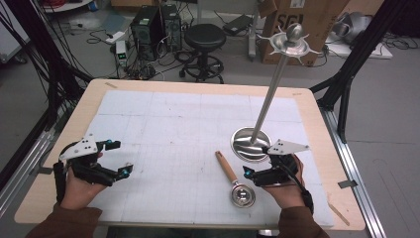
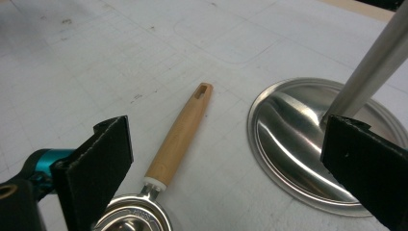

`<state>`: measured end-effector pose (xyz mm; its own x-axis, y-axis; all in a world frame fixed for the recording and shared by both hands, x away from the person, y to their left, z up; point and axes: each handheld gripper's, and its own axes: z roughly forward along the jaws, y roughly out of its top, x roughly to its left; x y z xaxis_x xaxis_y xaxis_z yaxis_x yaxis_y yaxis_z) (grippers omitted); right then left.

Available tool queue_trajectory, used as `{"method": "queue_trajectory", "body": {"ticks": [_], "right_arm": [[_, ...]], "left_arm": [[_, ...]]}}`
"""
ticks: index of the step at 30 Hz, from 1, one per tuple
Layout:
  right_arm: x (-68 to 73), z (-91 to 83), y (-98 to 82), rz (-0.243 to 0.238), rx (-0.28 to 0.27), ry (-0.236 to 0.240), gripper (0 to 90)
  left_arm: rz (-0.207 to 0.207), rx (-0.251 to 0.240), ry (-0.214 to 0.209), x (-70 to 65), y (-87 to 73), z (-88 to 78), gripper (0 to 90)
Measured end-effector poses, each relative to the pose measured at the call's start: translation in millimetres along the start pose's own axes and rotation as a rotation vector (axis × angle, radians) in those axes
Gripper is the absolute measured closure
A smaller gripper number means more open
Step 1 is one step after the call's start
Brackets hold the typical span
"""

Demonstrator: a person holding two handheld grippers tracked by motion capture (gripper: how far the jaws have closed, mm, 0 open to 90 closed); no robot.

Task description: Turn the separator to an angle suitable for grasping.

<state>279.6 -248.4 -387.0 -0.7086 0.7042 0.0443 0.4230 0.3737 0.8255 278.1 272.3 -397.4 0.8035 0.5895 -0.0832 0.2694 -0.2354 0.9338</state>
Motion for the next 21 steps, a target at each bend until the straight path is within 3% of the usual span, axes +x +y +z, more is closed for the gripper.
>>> {"method": "queue_trajectory", "body": {"ticks": [10, 21], "right_arm": [[7.4, 14.0, 0.0, -0.025, 0.043, 0.022, 2.9], [21.1, 36.5, -1.4, -0.066, 0.131, 0.055, 3.1]], "left_arm": [[0.002, 0.008, 0.000, -0.6, -0.8, 2.0, 1.7], [0.003, 0.012, 0.001, -0.4, -1.1, 2.6, 1.6]]}}
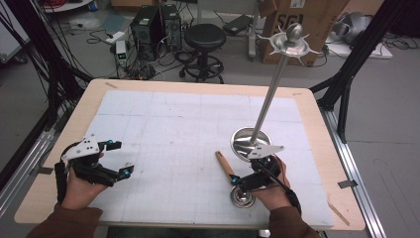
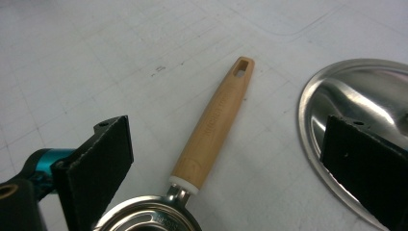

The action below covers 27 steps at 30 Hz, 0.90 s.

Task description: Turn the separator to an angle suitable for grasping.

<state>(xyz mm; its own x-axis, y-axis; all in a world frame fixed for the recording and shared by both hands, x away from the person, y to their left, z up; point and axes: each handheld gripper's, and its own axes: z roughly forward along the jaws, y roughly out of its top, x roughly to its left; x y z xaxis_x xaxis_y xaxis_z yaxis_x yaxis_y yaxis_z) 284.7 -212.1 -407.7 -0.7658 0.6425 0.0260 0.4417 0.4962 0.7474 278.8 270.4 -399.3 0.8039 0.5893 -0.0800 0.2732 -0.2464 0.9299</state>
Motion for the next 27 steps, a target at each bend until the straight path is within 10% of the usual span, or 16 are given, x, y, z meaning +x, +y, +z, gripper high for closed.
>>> {"method": "queue_trajectory", "body": {"ticks": [27], "right_arm": [[10.0, 22.8, -0.2, 0.011, 0.177, 0.029, 39.9]], "left_arm": [[-0.002, 0.024, 0.001, 1.3, -3.2, 3.6, 1.6]]}}
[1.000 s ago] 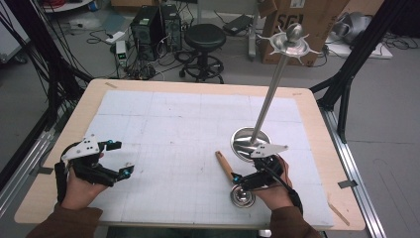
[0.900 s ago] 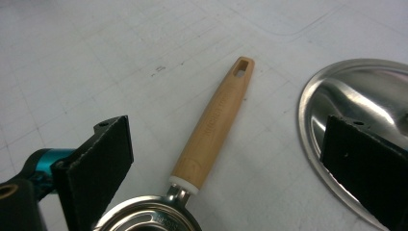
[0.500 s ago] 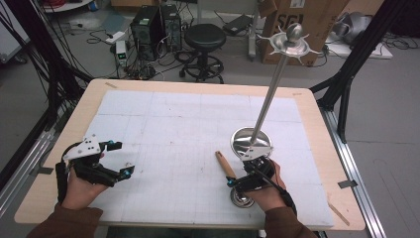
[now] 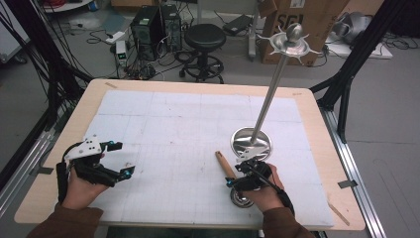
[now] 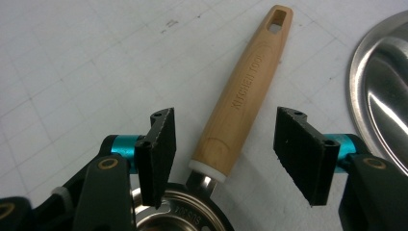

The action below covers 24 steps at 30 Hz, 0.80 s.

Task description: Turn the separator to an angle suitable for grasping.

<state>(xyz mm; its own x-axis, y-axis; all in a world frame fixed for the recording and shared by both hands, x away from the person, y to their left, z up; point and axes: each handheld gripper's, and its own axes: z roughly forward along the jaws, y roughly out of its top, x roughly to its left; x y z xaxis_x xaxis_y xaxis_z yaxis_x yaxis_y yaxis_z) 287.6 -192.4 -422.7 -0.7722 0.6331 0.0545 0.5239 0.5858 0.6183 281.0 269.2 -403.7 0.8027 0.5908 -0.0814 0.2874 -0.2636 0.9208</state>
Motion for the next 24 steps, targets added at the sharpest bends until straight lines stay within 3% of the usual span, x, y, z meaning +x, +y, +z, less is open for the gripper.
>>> {"method": "queue_trajectory", "body": {"ticks": [10, 14, 24], "right_arm": [[3.6, 6.1, 1.8, -0.013, 0.045, -0.006, 48.1], [7.2, 11.5, 3.5, -0.030, 0.088, -0.040, 50.8], [6.7, 9.0, 4.6, -0.039, 0.082, -0.043, 57.0]], "left_arm": [[0.003, 0.006, -0.001, 0.1, -0.4, 0.7, 1.6], [0.000, 0.005, 0.000, -0.2, -0.5, 1.1, 1.6], [0.001, 0.010, -0.005, -0.3, -0.7, 1.7, 1.6]]}}
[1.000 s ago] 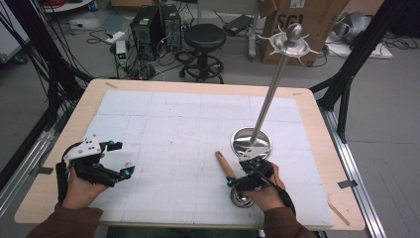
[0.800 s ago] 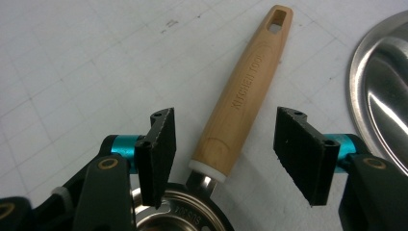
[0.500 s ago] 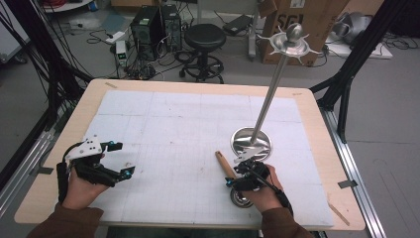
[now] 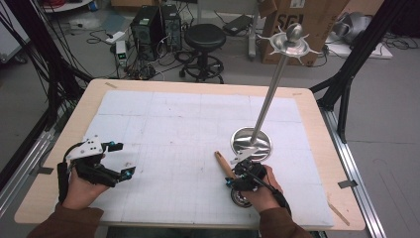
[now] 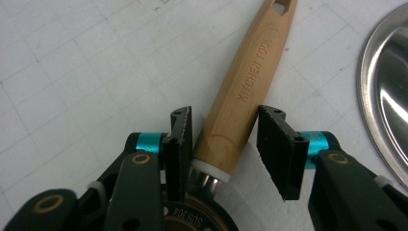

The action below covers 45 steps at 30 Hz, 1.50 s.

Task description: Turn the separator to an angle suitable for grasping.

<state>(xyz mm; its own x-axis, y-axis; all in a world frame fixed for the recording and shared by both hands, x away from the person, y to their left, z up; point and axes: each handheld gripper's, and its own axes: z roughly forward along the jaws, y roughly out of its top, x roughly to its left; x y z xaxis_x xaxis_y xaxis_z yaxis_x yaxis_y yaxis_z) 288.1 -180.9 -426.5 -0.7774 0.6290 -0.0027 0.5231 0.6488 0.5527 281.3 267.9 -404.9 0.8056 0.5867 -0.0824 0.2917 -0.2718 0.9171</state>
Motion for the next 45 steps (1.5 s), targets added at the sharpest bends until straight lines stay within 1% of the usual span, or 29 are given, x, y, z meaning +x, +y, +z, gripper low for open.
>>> {"method": "queue_trajectory", "body": {"ticks": [4, 7, 8, 18, 21, 23, 33, 39, 42, 45], "right_arm": [[0.9, -0.4, 0.5, -0.004, 0.000, 0.018, 59.1], [1.5, 0.0, 1.1, -0.017, -0.002, 0.027, 60.2], [1.9, 0.0, 1.2, -0.016, -0.003, 0.037, 61.0], [11.1, 0.6, 6.0, -0.072, 0.014, 0.069, 65.5], [13.9, 1.2, 7.2, -0.080, 0.022, 0.080, 66.1], [14.8, 1.4, 7.5, -0.089, 0.022, 0.082, 65.9], [15.9, 1.0, 7.7, -0.091, 0.032, 0.081, 65.7], [16.1, 0.4, 7.5, -0.090, 0.047, 0.089, 62.6], [16.0, -0.7, 8.3, -0.086, 0.055, 0.080, 62.5], [17.6, -1.7, 9.6, -0.099, 0.058, 0.076, 63.9]], "left_arm": [[0.002, 0.005, -0.003, -0.2, -0.2, 0.8, 1.7], [0.002, 0.005, -0.004, -0.3, -0.3, 1.1, 1.6], [0.002, 0.005, -0.004, -0.3, -0.3, 1.1, 1.7], [0.001, 0.005, -0.002, 0.0, -0.3, 0.7, 1.6], [0.000, 0.005, -0.002, 0.0, -0.3, 0.7, 1.6], [0.000, 0.005, -0.003, 0.0, -0.3, 0.6, 1.6], [0.001, 0.007, 0.006, 0.5, -0.3, -0.2, 1.6], [0.007, 0.008, 0.006, 0.2, -0.3, -0.1, 1.6], [0.007, 0.005, 0.006, 0.0, -0.2, -0.4, 1.6], [0.005, 0.005, 0.007, 0.2, -0.4, 0.0, 1.7]]}}
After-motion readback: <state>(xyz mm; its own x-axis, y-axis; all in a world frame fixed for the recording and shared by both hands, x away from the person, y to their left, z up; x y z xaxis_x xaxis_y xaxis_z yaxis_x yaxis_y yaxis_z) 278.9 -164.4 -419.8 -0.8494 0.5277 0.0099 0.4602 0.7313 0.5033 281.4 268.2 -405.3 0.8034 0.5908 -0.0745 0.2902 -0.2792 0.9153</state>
